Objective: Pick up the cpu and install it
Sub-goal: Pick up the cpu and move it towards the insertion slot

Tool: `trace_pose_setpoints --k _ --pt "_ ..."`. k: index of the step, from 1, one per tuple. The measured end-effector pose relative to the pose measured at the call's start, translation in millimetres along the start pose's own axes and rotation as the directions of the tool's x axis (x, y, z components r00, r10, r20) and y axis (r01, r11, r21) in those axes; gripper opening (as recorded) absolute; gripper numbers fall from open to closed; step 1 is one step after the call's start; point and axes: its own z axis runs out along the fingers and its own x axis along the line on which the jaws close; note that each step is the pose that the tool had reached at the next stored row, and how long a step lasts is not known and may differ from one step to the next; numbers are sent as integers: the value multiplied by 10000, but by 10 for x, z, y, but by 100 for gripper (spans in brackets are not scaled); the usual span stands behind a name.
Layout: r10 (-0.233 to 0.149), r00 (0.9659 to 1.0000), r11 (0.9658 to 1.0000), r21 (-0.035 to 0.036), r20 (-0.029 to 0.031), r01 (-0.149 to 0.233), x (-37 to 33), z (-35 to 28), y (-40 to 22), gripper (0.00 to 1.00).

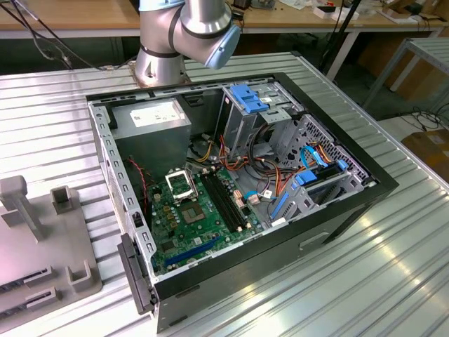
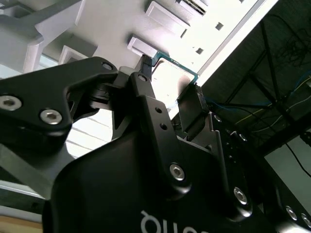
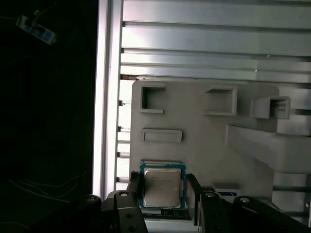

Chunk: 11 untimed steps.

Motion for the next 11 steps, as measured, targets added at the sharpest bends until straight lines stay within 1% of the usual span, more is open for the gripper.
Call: trace_pose_setpoints --k 11 --pt "-1 10000 10000 0 0 1 7 -154 1 47"
